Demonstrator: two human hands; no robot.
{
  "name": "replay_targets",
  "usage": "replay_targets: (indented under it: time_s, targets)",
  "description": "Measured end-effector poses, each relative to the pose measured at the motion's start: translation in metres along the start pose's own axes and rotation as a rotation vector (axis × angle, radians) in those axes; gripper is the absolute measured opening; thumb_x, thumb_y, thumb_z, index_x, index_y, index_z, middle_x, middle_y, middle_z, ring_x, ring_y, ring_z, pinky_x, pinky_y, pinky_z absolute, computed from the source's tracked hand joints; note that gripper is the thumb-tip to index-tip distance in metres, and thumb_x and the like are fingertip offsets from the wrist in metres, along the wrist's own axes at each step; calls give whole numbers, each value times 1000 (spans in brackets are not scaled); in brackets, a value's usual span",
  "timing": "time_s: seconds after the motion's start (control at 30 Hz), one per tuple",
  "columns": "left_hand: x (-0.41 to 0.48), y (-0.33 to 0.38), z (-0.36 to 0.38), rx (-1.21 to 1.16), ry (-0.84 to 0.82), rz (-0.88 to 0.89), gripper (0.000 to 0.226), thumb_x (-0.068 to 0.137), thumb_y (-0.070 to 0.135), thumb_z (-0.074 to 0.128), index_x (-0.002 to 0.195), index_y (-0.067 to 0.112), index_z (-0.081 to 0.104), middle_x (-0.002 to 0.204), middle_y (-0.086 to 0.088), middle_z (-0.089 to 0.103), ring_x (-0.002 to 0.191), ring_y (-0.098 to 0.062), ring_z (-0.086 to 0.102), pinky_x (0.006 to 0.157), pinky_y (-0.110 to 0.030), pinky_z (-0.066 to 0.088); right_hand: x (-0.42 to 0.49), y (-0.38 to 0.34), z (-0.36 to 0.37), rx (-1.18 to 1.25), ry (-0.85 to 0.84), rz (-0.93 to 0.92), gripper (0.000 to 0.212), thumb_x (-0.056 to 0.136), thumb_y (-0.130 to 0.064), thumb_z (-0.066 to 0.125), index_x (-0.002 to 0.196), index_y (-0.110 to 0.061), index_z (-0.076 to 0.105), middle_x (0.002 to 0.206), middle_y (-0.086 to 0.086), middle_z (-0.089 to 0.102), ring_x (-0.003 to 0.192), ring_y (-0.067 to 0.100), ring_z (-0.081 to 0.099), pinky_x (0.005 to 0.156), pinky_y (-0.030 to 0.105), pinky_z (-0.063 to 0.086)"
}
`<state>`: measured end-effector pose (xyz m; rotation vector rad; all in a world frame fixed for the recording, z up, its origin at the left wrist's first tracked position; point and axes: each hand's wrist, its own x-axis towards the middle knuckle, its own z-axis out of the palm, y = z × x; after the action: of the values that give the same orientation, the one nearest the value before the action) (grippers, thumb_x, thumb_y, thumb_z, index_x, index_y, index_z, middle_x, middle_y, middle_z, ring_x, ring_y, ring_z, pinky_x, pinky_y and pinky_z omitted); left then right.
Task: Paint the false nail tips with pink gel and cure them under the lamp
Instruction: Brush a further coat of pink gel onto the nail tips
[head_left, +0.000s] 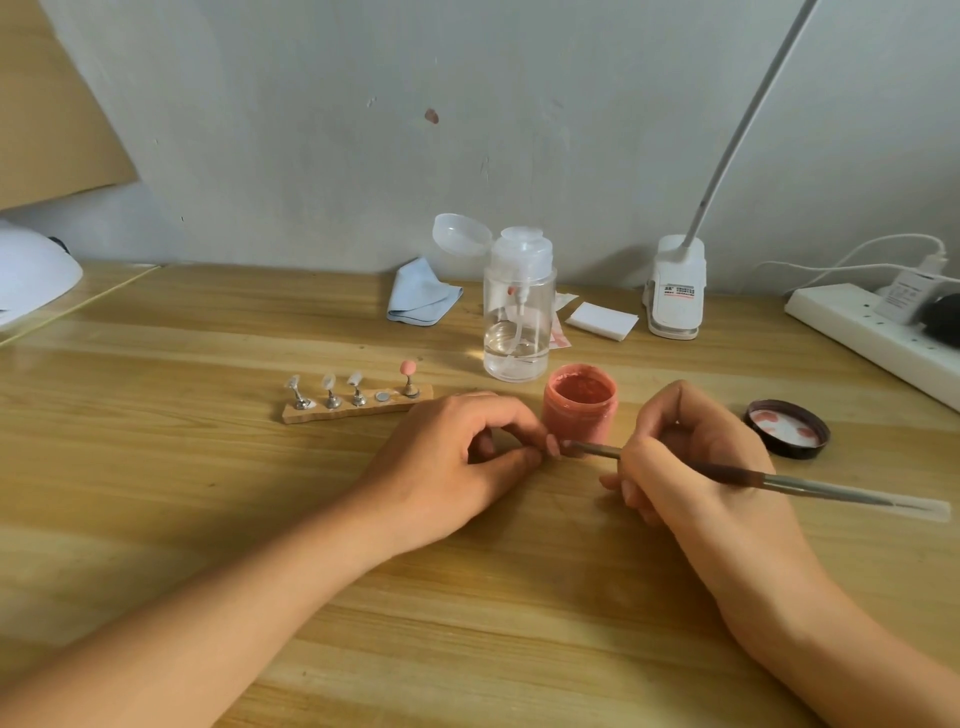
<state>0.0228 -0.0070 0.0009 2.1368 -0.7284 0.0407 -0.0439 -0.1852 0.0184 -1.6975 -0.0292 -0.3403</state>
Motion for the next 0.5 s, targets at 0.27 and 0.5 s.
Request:
replay_targets:
  time_s: [0.27, 0.5]
  targets:
    - [1, -2, 1, -52, 4, 31, 23, 89, 13, 72, 88, 35, 72, 93, 17, 70, 64, -7, 52, 64, -29, 46, 0, 4, -4, 52, 60, -211, 12, 80, -13, 63, 89, -16, 56, 80, 14, 69, 70, 24, 63, 72, 49, 54]
    - [0, 2, 1, -31, 32, 27, 20, 87, 17, 74, 87, 36, 73, 106, 19, 60, 81, -10, 61, 82, -28, 49, 6, 12, -3, -29, 131, -67, 9, 82, -14, 61, 78, -22, 58, 68, 4, 69, 62, 14, 61, 77, 56, 54]
